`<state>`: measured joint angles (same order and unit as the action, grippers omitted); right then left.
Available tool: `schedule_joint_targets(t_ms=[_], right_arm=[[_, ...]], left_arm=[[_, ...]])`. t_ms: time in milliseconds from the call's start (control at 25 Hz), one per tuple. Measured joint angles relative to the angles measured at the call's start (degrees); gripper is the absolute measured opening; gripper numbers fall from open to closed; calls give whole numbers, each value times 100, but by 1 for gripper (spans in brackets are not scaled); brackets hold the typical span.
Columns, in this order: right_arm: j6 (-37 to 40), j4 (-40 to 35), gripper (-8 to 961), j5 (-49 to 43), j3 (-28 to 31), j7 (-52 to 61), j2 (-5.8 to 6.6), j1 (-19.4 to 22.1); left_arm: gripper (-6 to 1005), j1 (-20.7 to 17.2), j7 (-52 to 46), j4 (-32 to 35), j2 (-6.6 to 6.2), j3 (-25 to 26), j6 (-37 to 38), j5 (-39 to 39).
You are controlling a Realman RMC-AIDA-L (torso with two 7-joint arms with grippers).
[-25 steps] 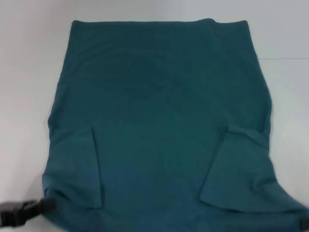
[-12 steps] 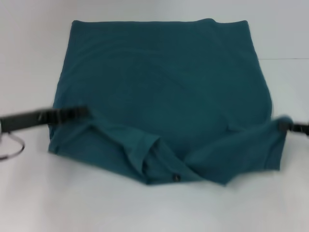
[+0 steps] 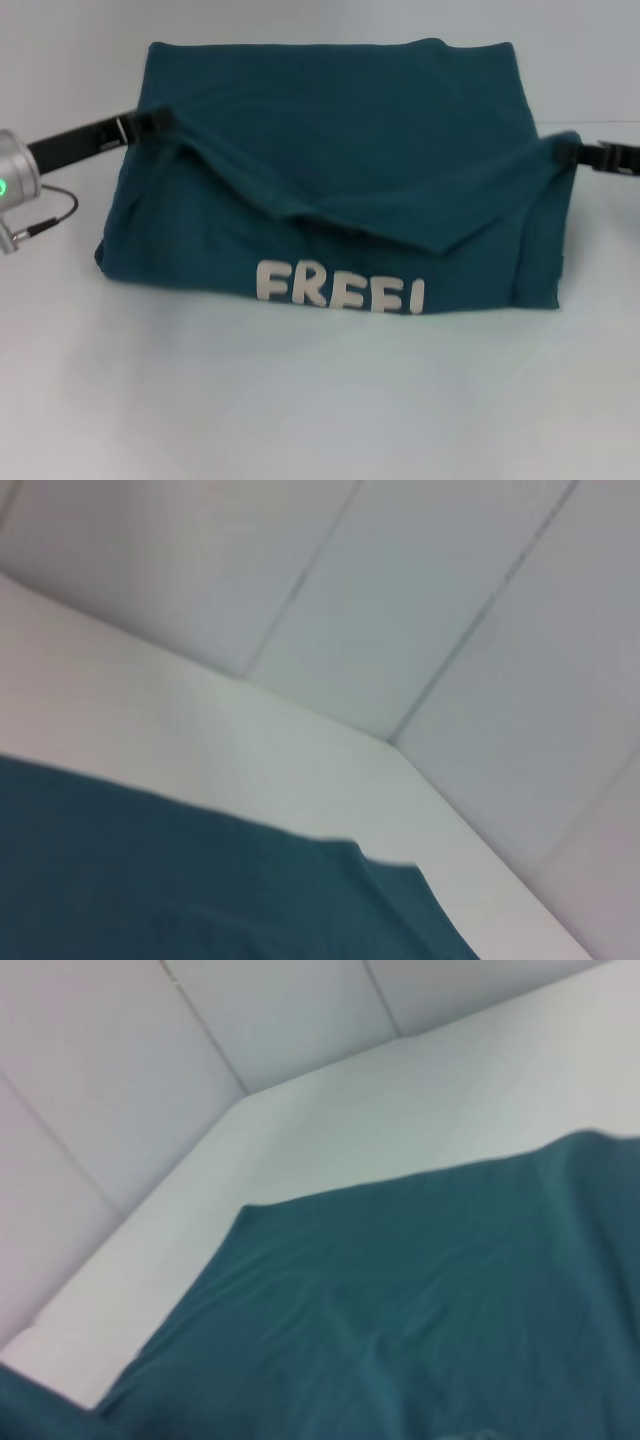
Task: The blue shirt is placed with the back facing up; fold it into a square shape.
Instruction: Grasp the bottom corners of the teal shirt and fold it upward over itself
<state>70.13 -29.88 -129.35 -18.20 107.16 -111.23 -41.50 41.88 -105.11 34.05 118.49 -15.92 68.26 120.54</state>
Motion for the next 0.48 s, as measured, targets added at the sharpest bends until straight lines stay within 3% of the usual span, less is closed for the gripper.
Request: schedule_joint_targets(t_ms=[200,480], right_arm=[[-1041,238,104,48,-289,-72,-42,-385],[-2382,559,123,239,-501,-493,-217,-796]], left_arm=[[165,189,343,-273,34,-21,-732,-450],[170,379,1134,-754,89,-25,-1662,-1111]])
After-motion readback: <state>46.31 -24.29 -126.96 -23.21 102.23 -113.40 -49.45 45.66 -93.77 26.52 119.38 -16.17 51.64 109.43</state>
